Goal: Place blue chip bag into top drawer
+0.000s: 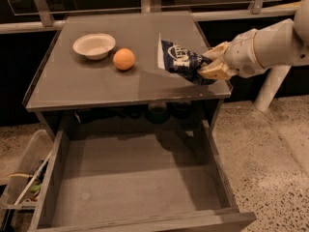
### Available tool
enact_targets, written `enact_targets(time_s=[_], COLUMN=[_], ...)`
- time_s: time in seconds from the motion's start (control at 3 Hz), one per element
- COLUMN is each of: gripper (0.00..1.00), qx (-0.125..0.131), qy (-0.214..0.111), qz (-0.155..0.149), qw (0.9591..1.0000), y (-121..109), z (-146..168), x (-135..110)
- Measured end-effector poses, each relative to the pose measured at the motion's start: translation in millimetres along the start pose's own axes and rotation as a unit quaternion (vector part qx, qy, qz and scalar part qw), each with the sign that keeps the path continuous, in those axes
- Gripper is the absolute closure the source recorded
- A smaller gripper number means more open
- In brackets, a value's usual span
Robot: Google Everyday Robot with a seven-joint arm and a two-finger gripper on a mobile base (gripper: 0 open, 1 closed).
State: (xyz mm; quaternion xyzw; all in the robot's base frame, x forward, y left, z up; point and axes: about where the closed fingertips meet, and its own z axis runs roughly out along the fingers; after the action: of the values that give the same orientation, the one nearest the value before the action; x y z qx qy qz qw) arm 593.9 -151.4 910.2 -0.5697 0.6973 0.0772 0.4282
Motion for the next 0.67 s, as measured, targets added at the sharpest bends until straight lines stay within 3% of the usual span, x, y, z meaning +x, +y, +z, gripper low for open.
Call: enact_targets(time_s=[0.33, 0.67], gripper=[1.00, 1.00], qx=[0.002, 0.002], qy=[0.013, 0.012], qz=[0.003, 0.003], qw=[0.9999, 0.9999], y=[43.3, 43.0], z=[-13.6, -13.4], x=[38.3, 37.5])
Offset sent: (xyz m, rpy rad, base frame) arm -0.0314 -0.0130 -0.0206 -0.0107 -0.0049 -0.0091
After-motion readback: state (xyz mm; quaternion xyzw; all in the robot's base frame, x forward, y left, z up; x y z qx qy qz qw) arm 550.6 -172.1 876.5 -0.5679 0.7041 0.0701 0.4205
